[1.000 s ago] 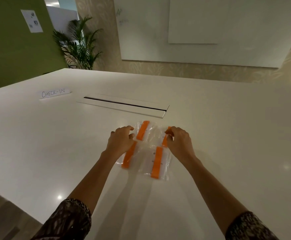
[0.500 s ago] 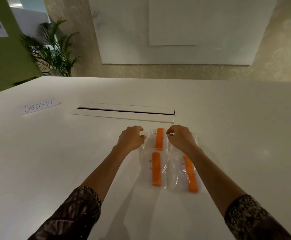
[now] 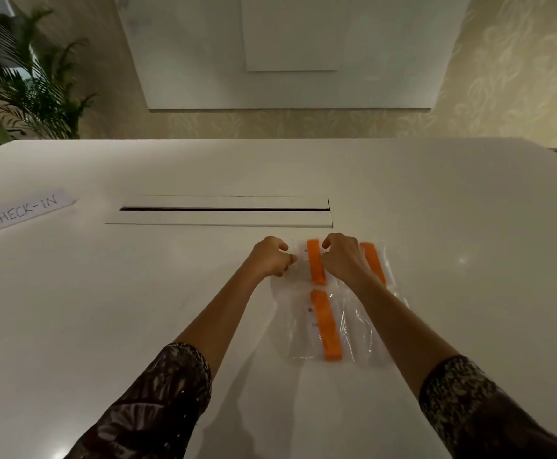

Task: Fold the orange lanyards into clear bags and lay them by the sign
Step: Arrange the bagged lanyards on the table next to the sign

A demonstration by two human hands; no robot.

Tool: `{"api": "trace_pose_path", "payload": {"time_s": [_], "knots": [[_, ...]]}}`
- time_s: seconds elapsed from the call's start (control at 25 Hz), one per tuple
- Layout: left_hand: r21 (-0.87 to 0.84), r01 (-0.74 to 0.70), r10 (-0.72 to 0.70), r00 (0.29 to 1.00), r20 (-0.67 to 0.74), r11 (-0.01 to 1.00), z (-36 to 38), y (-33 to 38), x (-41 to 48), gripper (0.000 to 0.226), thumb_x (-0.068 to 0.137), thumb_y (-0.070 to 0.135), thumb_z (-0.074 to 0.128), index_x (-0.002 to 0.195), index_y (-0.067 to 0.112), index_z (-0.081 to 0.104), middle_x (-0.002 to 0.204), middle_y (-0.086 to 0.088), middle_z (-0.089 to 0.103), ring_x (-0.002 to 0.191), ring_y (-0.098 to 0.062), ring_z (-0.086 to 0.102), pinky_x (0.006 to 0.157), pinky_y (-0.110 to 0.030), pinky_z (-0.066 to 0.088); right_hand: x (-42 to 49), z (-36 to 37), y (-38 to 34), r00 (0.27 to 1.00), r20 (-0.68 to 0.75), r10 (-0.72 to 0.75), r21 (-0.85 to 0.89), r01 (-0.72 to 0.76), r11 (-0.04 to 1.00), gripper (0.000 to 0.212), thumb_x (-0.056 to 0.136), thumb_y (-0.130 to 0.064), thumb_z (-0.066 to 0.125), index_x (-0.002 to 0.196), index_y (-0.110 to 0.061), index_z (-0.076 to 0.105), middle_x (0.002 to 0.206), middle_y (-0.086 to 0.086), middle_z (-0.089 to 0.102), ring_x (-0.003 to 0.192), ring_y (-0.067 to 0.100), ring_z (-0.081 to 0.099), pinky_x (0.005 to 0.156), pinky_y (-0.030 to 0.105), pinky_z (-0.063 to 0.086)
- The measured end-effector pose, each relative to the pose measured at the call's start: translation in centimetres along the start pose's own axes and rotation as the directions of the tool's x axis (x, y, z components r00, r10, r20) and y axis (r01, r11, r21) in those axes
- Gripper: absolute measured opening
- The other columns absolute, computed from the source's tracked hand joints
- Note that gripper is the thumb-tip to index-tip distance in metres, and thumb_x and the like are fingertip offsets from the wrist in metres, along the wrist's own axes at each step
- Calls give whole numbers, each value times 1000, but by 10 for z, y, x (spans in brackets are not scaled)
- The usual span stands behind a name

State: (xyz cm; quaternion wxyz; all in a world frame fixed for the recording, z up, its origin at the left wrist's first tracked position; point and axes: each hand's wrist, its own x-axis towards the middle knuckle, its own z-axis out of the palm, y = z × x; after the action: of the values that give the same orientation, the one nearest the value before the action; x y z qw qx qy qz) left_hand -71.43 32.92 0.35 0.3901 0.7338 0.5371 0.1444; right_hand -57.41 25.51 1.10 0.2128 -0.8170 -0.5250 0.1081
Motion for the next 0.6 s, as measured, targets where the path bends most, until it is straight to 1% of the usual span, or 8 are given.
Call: {"api": "trace_pose_path", "payload": {"time_s": [0.08, 0.2, 0.24, 0.28, 0.36, 0.44, 0.52, 0.6], "knots": [[-65, 2, 0, 999, 39, 998, -1, -1, 2, 44, 90, 19, 63, 132, 12, 52, 99, -10, 66, 81, -18, 64, 61, -19, 52, -2, 4, -5, 1000, -8, 9, -7, -9, 1000, 22, 88, -3, 50, 106, -6, 62, 103, 13, 67, 92, 26, 65, 73, 31, 53], [-120, 16, -4, 995, 102, 993, 1, 4, -2, 38, 92, 14, 61, 129, 12, 57, 107, -12, 65, 90, -20, 64, 72, -26, 55, 3, 9, -3, 1000, 9, 17, -27, -17, 999, 19, 91, -8, 50, 106, -7, 62, 99, 12, 68, 87, 25, 66, 59, 24, 44], [-130, 20, -4, 993, 121, 991, 1, 4, -2, 37, 92, 14, 60, 128, 11, 57, 108, -12, 65, 90, -21, 64, 72, -26, 55, 4, 10, -4, 1000, 12, 20, -20, -20, 1000, 18, 92, -11, 50, 106, -7, 62, 99, 12, 68, 88, 25, 66, 58, 24, 43], [-140, 23, -3, 991, 137, 990, 0, 5, -2, 36, 92, 15, 60, 128, 10, 58, 108, -12, 65, 90, -20, 64, 69, -24, 54, 5, 12, -5, 1000, 15, 21, -4, -20, 1000, 18, 93, -13, 51, 106, -7, 62, 100, 12, 68, 89, 25, 65, 61, 25, 46], [-165, 42, -17, 988, 155, 985, 0, 6, -1, 36, 92, 16, 61, 128, 8, 58, 109, -12, 66, 89, -19, 64, 63, -21, 53, 8, 16, -7, 1000, 12, 23, 28, -23, 999, 20, 93, -14, 52, 107, -5, 63, 104, 14, 68, 93, 28, 65, 73, 32, 53], [-200, 81, -50, 986, 156, 976, 0, 4, 0, 34, 92, 14, 61, 125, 8, 60, 107, -10, 66, 88, -19, 65, 60, -21, 53, 10, 17, -6, 999, 10, 37, 94, -38, 995, 22, 92, -13, 54, 108, -3, 65, 107, 18, 68, 97, 31, 65, 81, 37, 55], [-249, 125, -87, 984, 155, 960, -1, 2, 0, 31, 91, 13, 61, 121, 9, 63, 104, -8, 66, 88, -19, 65, 64, -24, 55, 12, 18, -4, 999, 3, 43, 132, -43, 990, 22, 91, -11, 54, 106, -1, 67, 108, 20, 68, 98, 33, 65, 83, 39, 55], [-287, 146, -115, 986, 123, 947, -1, -2, 1, 28, 92, 15, 61, 119, 11, 65, 106, -7, 66, 92, -20, 64, 74, -27, 54, 16, 17, -3, 999, -2, 45, 172, -44, 984, 22, 90, -8, 54, 105, 2, 68, 108, 22, 68, 97, 35, 65, 84, 41, 55]]}}
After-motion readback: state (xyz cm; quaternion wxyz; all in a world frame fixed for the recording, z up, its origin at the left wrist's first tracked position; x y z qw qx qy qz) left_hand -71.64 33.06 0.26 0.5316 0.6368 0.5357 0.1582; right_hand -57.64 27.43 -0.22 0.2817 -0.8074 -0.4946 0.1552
